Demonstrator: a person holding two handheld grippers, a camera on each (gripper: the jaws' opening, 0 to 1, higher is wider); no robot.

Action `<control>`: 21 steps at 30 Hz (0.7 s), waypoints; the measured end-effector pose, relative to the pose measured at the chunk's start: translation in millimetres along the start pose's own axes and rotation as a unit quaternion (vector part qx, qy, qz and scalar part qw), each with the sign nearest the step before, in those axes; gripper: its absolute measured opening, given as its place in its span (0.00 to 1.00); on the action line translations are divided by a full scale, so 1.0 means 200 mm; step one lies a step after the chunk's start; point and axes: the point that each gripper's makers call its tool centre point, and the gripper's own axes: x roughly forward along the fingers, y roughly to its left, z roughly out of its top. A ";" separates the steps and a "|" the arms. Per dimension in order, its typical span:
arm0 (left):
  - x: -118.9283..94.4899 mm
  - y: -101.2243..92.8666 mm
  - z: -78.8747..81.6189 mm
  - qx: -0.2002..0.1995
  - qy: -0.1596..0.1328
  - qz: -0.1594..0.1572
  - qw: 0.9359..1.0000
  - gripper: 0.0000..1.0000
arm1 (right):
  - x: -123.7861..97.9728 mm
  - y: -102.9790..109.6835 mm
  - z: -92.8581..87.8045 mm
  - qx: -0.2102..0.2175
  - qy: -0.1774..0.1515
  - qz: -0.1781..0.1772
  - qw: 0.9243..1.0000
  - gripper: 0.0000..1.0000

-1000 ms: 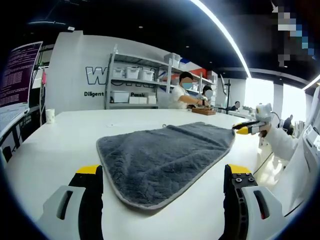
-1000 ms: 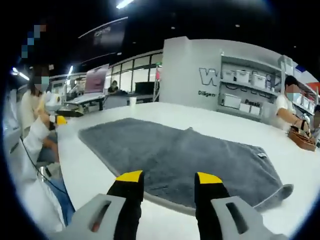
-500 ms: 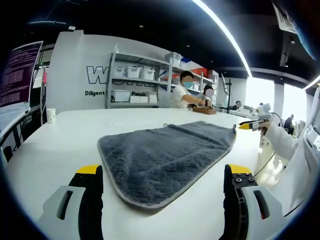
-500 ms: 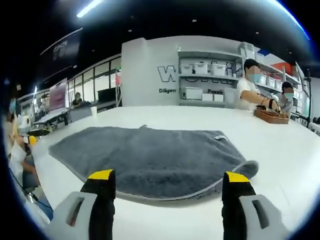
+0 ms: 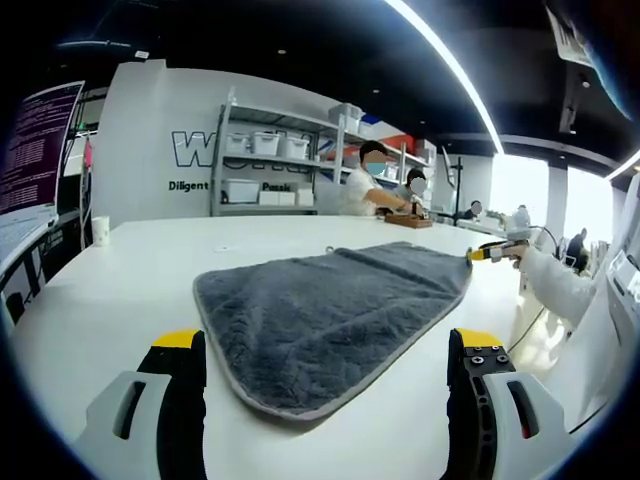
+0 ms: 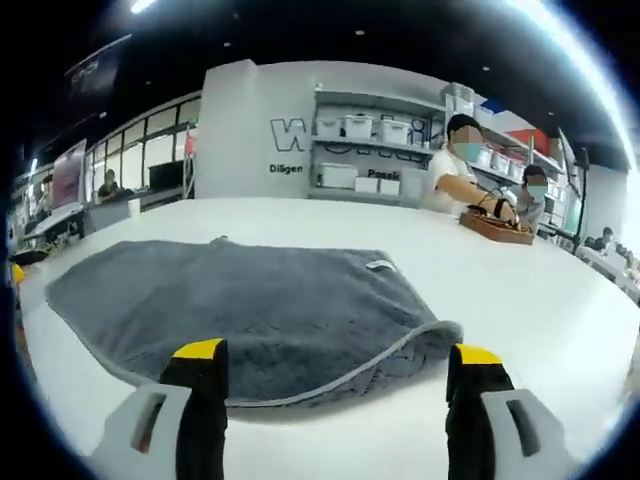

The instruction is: Open the folded towel by lifting each exposed corner and separating the folded layers until the towel lies flat within the target outline without major curled edges

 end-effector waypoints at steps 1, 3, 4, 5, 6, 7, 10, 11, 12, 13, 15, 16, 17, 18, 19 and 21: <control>0.00 0.00 0.00 0.000 -0.001 0.000 1.000 1.00 | 0.00 -0.01 0.00 -0.001 -0.001 -0.002 1.000 0.89; -0.01 0.01 0.01 0.001 -0.002 0.002 1.000 1.00 | 0.05 -0.07 -0.02 0.004 0.017 -0.024 1.000 0.88; -0.01 0.01 0.01 0.001 -0.002 0.002 1.000 1.00 | 0.07 -0.09 -0.03 0.003 0.023 -0.030 0.999 0.87; -0.01 0.01 0.01 0.001 -0.002 0.003 1.000 1.00 | 0.08 -0.11 -0.03 -0.004 0.024 -0.035 0.999 0.86; -0.01 0.02 0.01 0.000 -0.003 0.004 1.000 1.00 | 0.09 -0.14 -0.02 -0.020 0.026 -0.054 0.998 0.84; -0.01 0.02 0.01 0.000 -0.004 0.005 1.000 1.00 | 0.10 -0.15 -0.03 -0.024 0.028 -0.059 0.998 0.82; -0.01 0.02 0.00 -0.003 -0.002 0.006 1.000 1.00 | 0.15 -0.18 -0.05 -0.025 0.036 -0.063 0.997 0.73; -0.01 0.02 0.00 -0.003 -0.002 0.006 1.000 1.00 | 0.15 -0.18 -0.06 -0.017 0.041 -0.061 0.997 0.69; -0.02 0.02 0.00 -0.003 -0.002 0.006 1.000 1.00 | 0.16 -0.19 -0.06 -0.016 0.042 -0.060 0.997 0.63; -0.02 0.02 0.00 -0.003 -0.002 0.006 1.000 1.00 | 0.15 -0.19 -0.07 -0.014 0.044 -0.058 0.997 0.59; -0.02 0.03 0.00 -0.003 -0.004 0.008 1.000 1.00 | 0.14 -0.20 -0.09 -0.014 0.050 -0.058 0.997 0.52; -0.02 0.03 0.01 -0.002 -0.004 0.009 1.000 1.00 | 0.14 -0.21 -0.10 -0.013 0.053 -0.058 0.997 0.49; -0.02 0.04 0.01 -0.003 -0.004 0.009 1.000 1.00 | 0.13 -0.22 -0.10 -0.012 0.054 -0.060 0.997 0.46; -0.02 0.04 0.01 -0.002 -0.004 0.009 1.000 1.00 | 0.12 -0.23 -0.11 -0.011 0.054 -0.061 0.997 0.43; -0.02 0.04 0.00 -0.002 -0.004 0.009 1.000 1.00 | 0.11 -0.23 -0.11 -0.011 0.054 -0.062 0.997 0.40; -0.02 0.03 0.00 -0.002 -0.003 0.008 1.000 1.00 | 0.09 -0.25 -0.13 -0.011 0.057 -0.066 0.996 0.34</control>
